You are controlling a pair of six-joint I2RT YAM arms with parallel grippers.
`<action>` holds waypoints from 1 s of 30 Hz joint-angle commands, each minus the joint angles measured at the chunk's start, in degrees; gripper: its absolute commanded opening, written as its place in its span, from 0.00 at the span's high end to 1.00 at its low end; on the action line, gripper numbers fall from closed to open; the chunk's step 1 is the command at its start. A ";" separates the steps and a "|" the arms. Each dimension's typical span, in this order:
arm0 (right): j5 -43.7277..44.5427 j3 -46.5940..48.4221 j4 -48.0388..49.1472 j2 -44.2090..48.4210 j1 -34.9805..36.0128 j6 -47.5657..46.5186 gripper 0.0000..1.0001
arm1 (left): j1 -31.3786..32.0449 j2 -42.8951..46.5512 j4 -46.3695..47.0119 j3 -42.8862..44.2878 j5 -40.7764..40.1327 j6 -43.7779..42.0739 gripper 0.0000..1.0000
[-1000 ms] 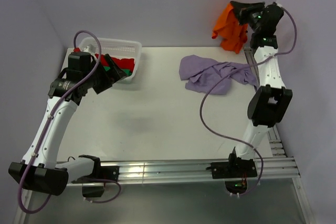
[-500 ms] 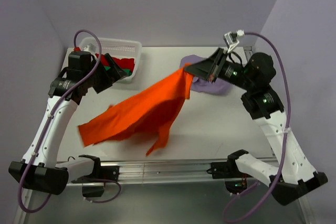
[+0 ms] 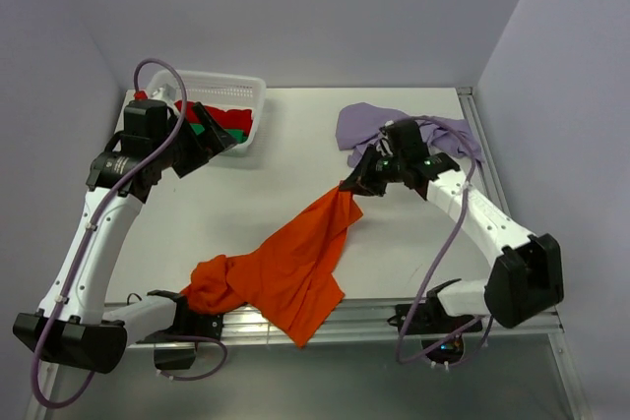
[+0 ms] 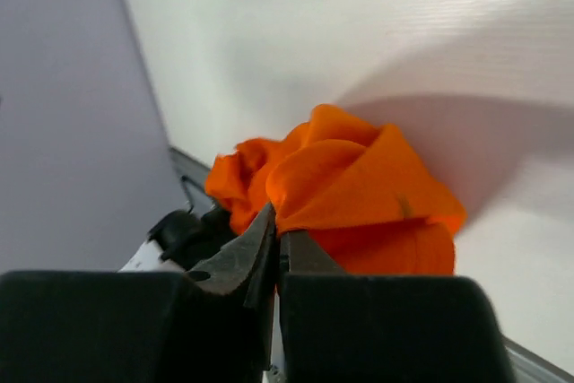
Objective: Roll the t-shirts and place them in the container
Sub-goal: Move the tshirt to the center of the board
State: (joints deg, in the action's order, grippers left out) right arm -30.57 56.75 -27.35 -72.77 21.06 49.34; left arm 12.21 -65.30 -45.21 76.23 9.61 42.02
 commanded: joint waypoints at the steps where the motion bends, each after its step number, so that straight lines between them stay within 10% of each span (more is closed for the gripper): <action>1: 10.14 8.69 -6.63 -4.90 0.47 -7.32 0.83 | 0.19 1.92 1.18 -0.99 -0.20 -1.15 0.02; 2: 12.61 10.12 -11.01 -6.58 0.65 -8.55 0.58 | 0.19 2.02 1.18 -1.17 -0.03 -1.06 0.02; 6: 23.52 11.98 -12.64 -12.64 0.21 -10.14 0.38 | 0.19 2.28 1.62 -2.13 0.41 -0.98 0.02; 15: 34.87 17.07 -11.76 -29.67 -4.09 -7.86 0.42 | 0.19 2.02 2.06 -2.49 1.12 -0.62 0.02; 30: 40.76 52.80 -19.98 -60.07 -16.55 -6.54 0.61 | 0.27 -3.51 -0.05 1.99 -0.90 -2.20 0.02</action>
State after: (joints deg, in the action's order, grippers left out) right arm 6.87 100.68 -43.79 -127.31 9.91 41.93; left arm 12.21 -67.59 -45.39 74.72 9.47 41.47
